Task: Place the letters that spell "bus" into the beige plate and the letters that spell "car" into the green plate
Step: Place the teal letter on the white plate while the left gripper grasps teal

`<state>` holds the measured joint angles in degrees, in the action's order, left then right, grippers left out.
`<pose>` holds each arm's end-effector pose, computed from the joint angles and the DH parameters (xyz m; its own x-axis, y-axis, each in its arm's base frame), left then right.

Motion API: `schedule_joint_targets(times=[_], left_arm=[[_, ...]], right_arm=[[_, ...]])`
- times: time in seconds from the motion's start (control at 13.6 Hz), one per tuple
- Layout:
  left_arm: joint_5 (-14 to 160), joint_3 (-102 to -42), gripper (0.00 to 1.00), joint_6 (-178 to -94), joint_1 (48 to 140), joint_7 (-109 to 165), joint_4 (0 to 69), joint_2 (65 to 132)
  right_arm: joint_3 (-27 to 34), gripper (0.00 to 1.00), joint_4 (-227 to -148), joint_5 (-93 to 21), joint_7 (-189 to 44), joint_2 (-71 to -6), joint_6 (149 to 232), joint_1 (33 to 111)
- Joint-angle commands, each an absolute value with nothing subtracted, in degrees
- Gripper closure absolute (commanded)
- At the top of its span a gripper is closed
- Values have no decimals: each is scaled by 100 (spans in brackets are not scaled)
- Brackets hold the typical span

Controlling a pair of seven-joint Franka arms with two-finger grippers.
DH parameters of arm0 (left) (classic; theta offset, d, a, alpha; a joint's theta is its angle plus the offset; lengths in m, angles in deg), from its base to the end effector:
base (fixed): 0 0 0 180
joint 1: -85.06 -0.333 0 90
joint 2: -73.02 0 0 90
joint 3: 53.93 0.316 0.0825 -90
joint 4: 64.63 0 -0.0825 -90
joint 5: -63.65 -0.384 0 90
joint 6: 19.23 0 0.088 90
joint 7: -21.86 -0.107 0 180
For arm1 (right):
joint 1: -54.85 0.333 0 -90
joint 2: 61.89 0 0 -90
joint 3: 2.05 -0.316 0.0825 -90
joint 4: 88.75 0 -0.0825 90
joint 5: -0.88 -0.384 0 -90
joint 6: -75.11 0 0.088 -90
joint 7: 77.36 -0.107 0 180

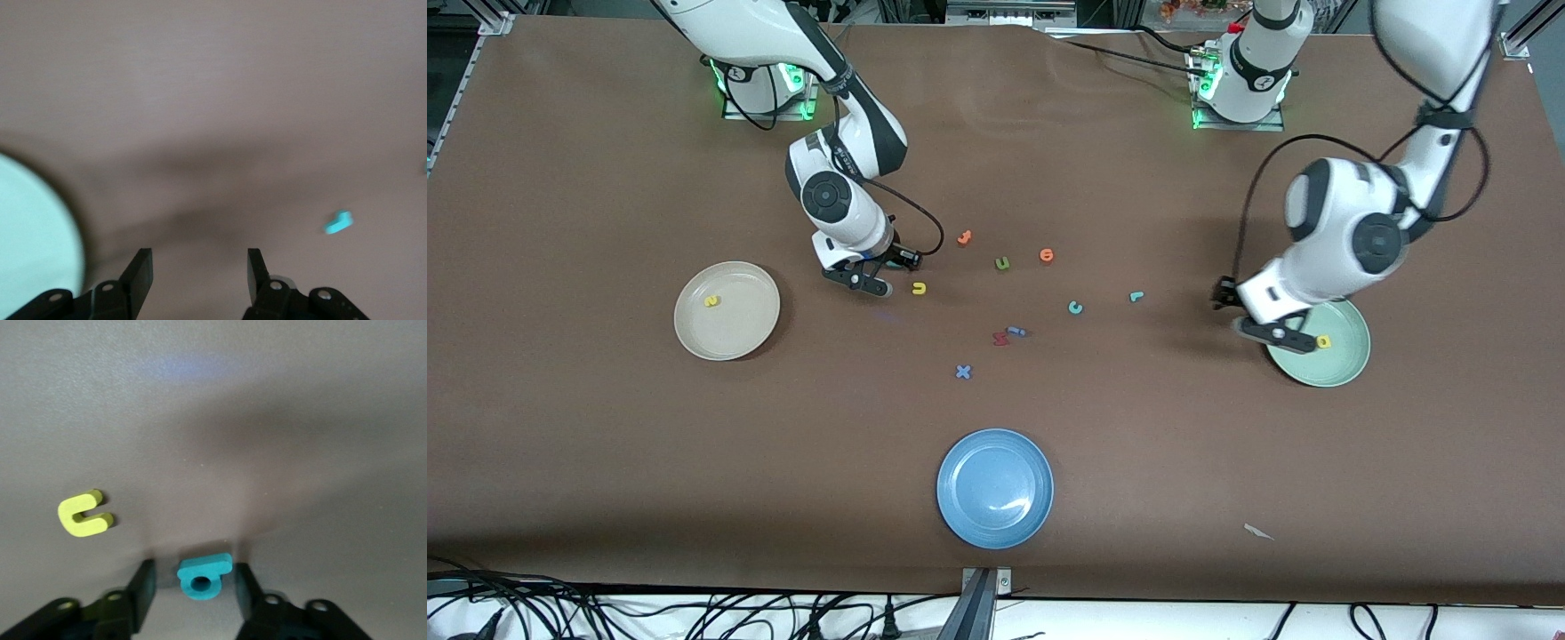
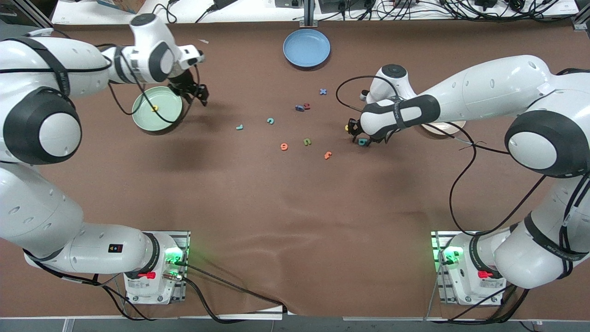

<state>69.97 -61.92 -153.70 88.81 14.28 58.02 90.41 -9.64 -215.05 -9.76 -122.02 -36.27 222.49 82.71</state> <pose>0.5485 -0.1153 0.2553 0.9637 -0.2533 -0.0845 -0.2421 -0.9623 0.1244 0.4437 0.3150 0.1705 0.9333 -0.3185 -0.1658 -0.3287 -0.9437 -0.0378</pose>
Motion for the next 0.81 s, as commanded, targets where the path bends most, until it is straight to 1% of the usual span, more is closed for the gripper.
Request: schedule_joint_targets(times=[0.0, 0.15, 0.44, 0.52, 0.59, 0.74], left_arm=[[7147, -6341, 33, -15589, 9173, 1999, 5771, 9270], [7147, -6570, 32, -15721, 9270, 2466, 5789, 9376], [7138, -6658, 32, -16291, 9551, 2740, 5815, 9736], [7138, -6659, 32, -16354, 9604, 2758, 5824, 9780], [7129, -6659, 32, -16363, 9613, 2758, 5833, 9807], [7129, -6659, 32, -16363, 9648, 2784, 5842, 9807]], right_arm=[[-926, 71, -21575, -940, -12262, -3596, 22338, 8315], [-926, 80, -21566, -940, -12358, -3605, 22338, 8315], [-759, 80, -21522, -940, -12394, -3771, 22259, 8307], [-637, 80, -21487, -949, -12394, -3920, 22016, 8307], [-505, 80, -21409, -940, -12368, -4130, 21596, 8307], [-146, 80, -21181, -940, -12071, -4552, 20446, 8307]])
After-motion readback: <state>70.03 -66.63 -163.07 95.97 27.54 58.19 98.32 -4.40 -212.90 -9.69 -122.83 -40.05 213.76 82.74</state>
